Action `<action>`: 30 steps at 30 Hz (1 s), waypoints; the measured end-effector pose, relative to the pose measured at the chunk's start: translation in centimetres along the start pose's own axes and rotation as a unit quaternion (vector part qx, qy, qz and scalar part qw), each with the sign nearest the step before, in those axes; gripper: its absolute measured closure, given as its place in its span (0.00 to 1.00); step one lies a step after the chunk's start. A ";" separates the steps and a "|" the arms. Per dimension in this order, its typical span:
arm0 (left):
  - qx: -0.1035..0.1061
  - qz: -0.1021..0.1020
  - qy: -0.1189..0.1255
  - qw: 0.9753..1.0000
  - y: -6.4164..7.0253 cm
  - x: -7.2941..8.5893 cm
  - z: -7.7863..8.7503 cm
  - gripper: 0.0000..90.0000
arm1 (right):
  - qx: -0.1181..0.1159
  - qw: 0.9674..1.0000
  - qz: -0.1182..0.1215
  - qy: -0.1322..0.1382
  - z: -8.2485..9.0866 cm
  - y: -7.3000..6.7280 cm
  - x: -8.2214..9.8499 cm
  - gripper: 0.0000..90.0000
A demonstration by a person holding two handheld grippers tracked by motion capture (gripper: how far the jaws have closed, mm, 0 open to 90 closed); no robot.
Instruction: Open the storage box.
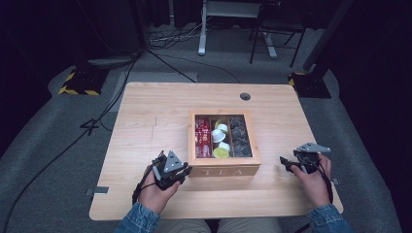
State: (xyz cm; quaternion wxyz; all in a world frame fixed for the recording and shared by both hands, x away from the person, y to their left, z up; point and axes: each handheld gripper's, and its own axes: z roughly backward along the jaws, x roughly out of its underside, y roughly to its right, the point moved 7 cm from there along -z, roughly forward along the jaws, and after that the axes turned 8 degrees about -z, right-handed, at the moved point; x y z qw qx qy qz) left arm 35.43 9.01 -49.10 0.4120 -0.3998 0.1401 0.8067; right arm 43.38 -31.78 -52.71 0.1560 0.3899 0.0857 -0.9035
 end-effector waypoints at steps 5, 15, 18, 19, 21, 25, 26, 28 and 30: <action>0.001 0.002 0.000 1.000 -0.1 -0.2 0.0 0.85 | -0.045 0.999 0.025 0.007 1.7 -2.1 -0.4 0.37; 0.009 0.010 0.009 1.000 -0.3 -0.8 0.1 0.85 | -0.120 0.991 0.048 0.023 4.2 -6.3 -1.4 0.37; 0.011 0.010 0.008 1.000 -0.3 -0.8 0.0 0.84 | -0.143 0.988 0.060 0.023 4.2 -7.9 -1.6 0.37; 0.011 0.010 0.008 1.000 -0.3 -0.8 0.0 0.84 | -0.147 0.987 0.064 0.023 4.2 -8.2 -1.7 0.37; 0.010 0.008 0.006 1.000 -0.3 -0.9 0.0 0.84 | -0.153 0.986 0.070 0.023 3.9 -9.0 -1.8 0.39; 0.010 0.008 0.006 1.000 -0.3 -0.9 0.0 0.84 | -0.165 0.983 0.070 0.029 3.6 -10.0 -2.1 0.43; 0.009 0.008 0.006 1.000 -0.3 -0.9 0.0 0.83 | -0.166 0.983 0.072 0.031 3.5 -10.1 -2.2 0.45; 0.008 0.007 0.006 1.000 -0.3 -0.9 0.0 0.83 | -0.166 0.983 0.075 0.032 3.2 -10.4 -2.3 0.46; 0.009 0.007 0.007 1.000 -0.3 -0.9 0.0 0.83 | -0.168 0.982 0.077 0.031 3.0 -10.7 -2.3 0.48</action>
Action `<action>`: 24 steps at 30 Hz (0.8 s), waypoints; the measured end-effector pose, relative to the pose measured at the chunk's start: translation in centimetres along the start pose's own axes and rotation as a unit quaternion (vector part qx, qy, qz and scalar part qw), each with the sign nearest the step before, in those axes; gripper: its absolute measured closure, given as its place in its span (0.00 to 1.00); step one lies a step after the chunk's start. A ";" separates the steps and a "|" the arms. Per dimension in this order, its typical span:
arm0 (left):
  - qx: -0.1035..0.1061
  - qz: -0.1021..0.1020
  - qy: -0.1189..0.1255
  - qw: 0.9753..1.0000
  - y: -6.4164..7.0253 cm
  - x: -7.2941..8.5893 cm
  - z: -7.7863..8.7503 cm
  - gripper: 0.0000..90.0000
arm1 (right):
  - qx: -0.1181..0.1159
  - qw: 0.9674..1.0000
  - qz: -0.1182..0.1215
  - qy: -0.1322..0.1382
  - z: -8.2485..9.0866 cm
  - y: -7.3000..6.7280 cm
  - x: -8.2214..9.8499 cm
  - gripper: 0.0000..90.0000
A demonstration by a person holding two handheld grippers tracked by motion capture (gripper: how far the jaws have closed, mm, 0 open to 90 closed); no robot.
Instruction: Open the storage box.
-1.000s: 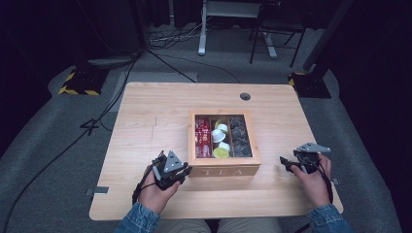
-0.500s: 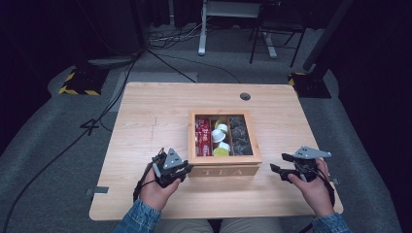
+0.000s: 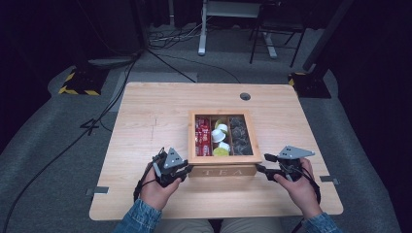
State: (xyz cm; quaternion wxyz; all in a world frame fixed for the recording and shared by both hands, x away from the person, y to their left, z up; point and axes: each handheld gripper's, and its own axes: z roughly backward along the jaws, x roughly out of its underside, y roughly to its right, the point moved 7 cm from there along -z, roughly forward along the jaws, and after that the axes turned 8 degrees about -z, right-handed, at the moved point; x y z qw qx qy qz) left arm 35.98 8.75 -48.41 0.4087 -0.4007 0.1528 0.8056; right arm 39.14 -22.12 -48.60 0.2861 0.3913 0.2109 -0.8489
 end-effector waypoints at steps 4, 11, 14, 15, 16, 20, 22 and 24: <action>-0.001 0.000 -0.001 1.000 0.0 0.0 -0.1 0.81 | -0.011 1.000 0.004 0.003 -0.3 -0.5 -0.2 0.51; -0.004 0.000 0.000 1.000 0.0 0.0 -0.2 0.78 | -0.020 1.000 0.004 0.007 -0.5 -0.7 -0.5 0.52; -0.007 -0.003 0.004 1.000 0.0 0.0 -0.3 0.75 | -0.018 1.000 0.009 0.006 -0.5 -0.7 -0.5 0.52; -0.009 -0.007 0.006 1.000 0.0 0.0 -0.3 0.73 | -0.017 1.000 0.010 0.006 -0.5 -0.8 -0.5 0.52; -0.011 -0.008 0.007 1.000 0.0 0.0 -0.3 0.71 | -0.017 1.000 0.009 0.006 -0.5 -0.8 -0.6 0.51; -0.021 -0.015 0.016 1.000 -0.2 -0.1 -0.3 0.66 | -0.014 1.000 0.013 0.004 -0.4 -0.8 -0.7 0.51; -0.026 -0.013 0.017 0.999 -0.4 -0.1 -0.2 0.63 | -0.011 1.000 0.013 0.006 -0.3 -0.8 -0.9 0.50; -0.028 -0.009 0.014 0.999 -0.6 0.1 -0.2 0.58 | -0.009 1.000 0.016 0.009 -0.1 -0.8 -1.1 0.49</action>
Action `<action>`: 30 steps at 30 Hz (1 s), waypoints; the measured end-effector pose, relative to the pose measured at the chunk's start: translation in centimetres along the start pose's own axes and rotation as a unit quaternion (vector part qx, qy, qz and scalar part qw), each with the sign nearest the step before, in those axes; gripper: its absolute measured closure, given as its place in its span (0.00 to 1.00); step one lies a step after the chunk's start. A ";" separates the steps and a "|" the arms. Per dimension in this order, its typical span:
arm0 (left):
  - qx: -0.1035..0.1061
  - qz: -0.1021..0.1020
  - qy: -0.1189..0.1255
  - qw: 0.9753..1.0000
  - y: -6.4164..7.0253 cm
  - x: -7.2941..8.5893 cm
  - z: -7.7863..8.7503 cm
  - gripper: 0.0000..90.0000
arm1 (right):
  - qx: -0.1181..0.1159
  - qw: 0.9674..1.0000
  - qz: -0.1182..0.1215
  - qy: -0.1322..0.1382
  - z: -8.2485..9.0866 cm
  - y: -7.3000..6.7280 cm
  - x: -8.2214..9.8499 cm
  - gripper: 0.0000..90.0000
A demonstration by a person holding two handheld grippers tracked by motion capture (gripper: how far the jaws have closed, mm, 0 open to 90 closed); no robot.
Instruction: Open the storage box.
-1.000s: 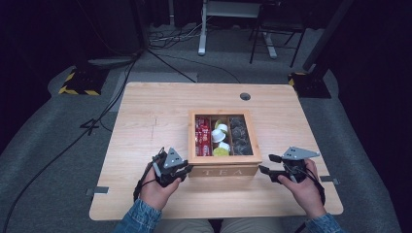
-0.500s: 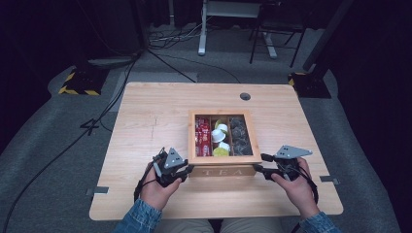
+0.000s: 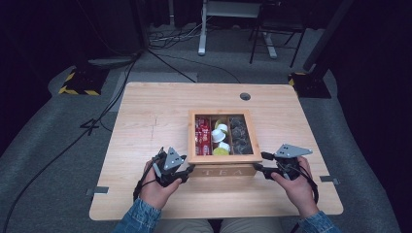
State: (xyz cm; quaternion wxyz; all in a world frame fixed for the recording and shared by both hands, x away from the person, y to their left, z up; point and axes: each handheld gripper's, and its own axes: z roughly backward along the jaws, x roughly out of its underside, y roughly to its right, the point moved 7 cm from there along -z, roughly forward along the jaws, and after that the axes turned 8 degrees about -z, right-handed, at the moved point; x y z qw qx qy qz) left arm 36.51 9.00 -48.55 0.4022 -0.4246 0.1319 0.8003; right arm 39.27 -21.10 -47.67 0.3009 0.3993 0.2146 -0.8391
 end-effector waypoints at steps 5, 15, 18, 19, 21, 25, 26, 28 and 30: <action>-0.004 0.004 -0.010 1.000 -1.0 0.6 0.2 0.45 | -0.007 1.000 -0.005 0.020 0.6 0.1 -1.0 0.48; -0.039 0.028 -0.015 0.999 -3.2 2.5 1.9 0.37 | -0.012 0.999 0.020 0.030 1.5 0.4 -3.3 0.45; -0.049 0.039 -0.022 0.998 -3.8 3.5 2.3 0.35 | -0.014 0.999 0.025 0.037 1.9 0.5 -4.4 0.44; -0.052 0.041 -0.028 0.997 -4.1 3.9 2.5 0.35 | -0.016 0.999 0.025 0.040 2.0 0.6 -4.8 0.44; -0.064 0.045 -0.043 0.996 -4.4 4.9 2.7 0.35 | -0.019 0.999 0.026 0.044 2.2 0.8 -5.5 0.44; -0.078 0.051 -0.063 0.994 -5.0 6.8 2.9 0.34 | -0.019 0.998 0.034 0.051 2.5 1.0 -7.2 0.44; -0.080 0.052 -0.068 0.993 -5.2 7.1 3.0 0.34 | -0.019 0.998 0.038 0.051 2.5 1.1 -7.7 0.44; -0.084 0.061 -0.075 0.992 -5.4 8.0 3.0 0.34 | -0.019 0.998 0.041 0.051 2.5 1.3 -8.6 0.44; -0.091 0.064 -0.080 0.991 -5.6 8.5 3.0 0.32 | -0.020 0.998 0.043 0.052 2.5 1.5 -9.6 0.44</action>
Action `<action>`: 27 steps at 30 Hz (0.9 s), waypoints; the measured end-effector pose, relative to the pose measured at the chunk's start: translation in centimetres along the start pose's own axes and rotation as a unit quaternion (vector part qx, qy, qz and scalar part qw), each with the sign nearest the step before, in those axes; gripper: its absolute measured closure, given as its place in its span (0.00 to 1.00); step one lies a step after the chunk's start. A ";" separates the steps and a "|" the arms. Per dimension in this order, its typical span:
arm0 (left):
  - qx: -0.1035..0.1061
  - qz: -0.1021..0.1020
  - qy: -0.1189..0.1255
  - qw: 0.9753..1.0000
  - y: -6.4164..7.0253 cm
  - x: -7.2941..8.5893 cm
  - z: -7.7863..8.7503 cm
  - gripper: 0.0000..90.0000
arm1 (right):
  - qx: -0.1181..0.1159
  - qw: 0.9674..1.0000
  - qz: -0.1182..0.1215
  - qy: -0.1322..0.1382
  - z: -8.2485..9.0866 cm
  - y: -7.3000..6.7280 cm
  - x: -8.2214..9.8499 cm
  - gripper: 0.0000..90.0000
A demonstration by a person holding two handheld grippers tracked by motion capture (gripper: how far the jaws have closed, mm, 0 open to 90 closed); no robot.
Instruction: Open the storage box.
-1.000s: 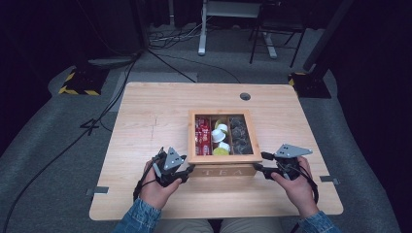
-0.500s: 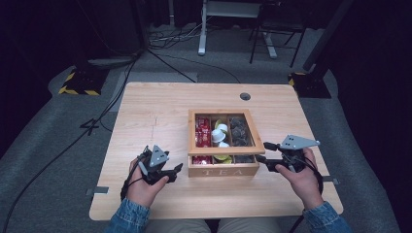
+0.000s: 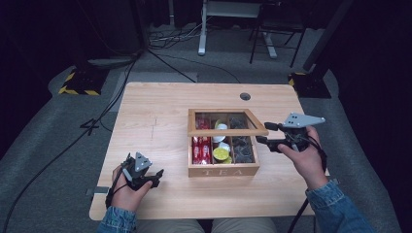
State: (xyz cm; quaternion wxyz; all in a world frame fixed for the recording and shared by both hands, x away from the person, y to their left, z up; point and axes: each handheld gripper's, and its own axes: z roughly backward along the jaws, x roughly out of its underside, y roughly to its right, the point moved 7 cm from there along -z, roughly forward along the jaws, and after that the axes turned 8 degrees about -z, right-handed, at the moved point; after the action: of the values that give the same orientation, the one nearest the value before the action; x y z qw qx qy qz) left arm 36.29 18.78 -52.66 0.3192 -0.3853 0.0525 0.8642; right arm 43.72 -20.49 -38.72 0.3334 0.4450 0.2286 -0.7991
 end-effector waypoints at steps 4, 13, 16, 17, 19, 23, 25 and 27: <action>-0.003 0.009 -0.001 1.000 -0.6 0.8 -0.2 0.30 | -0.002 1.000 0.000 0.006 -0.2 0.6 -1.6 0.44; -0.005 0.027 0.001 1.000 -1.7 1.5 -0.5 0.29 | -0.009 1.000 -0.015 0.013 -0.7 1.6 -3.4 0.44; -0.005 0.029 0.003 1.000 -1.9 1.6 -0.7 0.28 | -0.006 1.000 -0.016 0.020 -0.8 1.9 -4.1 0.44; -0.005 0.029 0.003 1.000 -1.9 1.6 -0.7 0.28 | -0.006 1.000 -0.016 0.020 -0.8 1.9 -4.1 0.44; -0.005 0.029 -0.001 1.000 -2.1 1.8 -0.9 0.27 | -0.007 0.999 -0.021 0.026 -0.9 2.2 -4.8 0.44; -0.002 0.039 0.001 0.999 -2.1 1.9 -1.3 0.27 | -0.005 0.999 -0.023 0.037 -1.1 2.4 -5.5 0.44; -0.002 0.038 0.000 0.999 -2.2 2.0 -1.4 0.27 | -0.004 0.999 -0.026 0.040 -1.2 2.6 -5.8 0.44; -0.001 0.038 -0.002 0.999 -2.3 2.1 -1.5 0.27 | -0.007 0.998 -0.031 0.046 -1.3 2.9 -6.1 0.44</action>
State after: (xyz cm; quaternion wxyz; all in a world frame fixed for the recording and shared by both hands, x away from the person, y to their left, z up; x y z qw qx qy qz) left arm 37.57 21.10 -54.83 0.2862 -0.3818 0.0655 0.8763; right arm 48.90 -19.51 -34.28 0.3006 0.4715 0.2625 -0.7864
